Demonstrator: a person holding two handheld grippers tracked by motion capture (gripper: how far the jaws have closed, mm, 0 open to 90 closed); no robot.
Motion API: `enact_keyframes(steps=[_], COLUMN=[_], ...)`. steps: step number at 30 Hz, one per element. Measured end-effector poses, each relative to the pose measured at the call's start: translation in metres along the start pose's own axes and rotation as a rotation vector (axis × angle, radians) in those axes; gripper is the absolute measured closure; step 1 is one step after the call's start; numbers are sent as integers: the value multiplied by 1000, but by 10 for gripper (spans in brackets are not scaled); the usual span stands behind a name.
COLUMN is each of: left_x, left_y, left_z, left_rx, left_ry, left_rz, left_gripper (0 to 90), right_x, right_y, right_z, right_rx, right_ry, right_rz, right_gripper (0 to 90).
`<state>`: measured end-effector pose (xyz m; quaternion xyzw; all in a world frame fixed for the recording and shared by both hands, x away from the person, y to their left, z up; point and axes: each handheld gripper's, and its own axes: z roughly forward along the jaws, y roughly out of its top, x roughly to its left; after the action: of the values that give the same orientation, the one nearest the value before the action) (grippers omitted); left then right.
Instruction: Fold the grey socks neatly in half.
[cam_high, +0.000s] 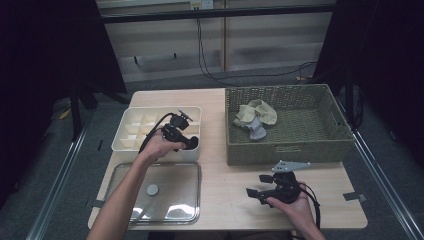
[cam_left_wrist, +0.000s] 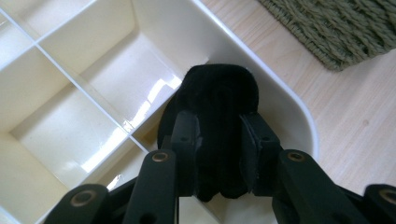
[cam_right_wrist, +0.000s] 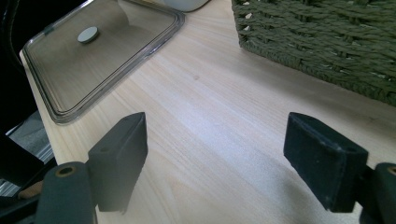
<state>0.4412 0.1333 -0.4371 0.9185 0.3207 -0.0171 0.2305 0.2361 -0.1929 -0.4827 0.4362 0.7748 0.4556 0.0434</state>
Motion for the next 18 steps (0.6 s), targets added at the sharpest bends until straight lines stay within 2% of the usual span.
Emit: enact_keyframes(steps=[4,8,9,14,15,18], left_x=[4,3,4,7,7,6], left_y=[-5,-4,-5,-10,-12,-15], left_z=[1,-1,-3,-10,-11,-14], left_rx=[-25,-32,-35,-78,-83,-108], left_ry=[-22,-19,-24,-60,-71,-52], left_rz=[-2,-3,7,-12,3,4], left_gripper=[694,677,667,596,571,523], right_x=[1,0,0,-1,-1,-1], right_y=[0,0,0,0,0,0], right_z=[0,0,0,-1,-1,-1], right_rx=[0,-3,-6,-3,-3,-4], right_ry=[1,-2,-1,-4,-4,-4], right_rz=[-2,2,2,10,11,14], right_gripper=[223,219,217,218,218,217])
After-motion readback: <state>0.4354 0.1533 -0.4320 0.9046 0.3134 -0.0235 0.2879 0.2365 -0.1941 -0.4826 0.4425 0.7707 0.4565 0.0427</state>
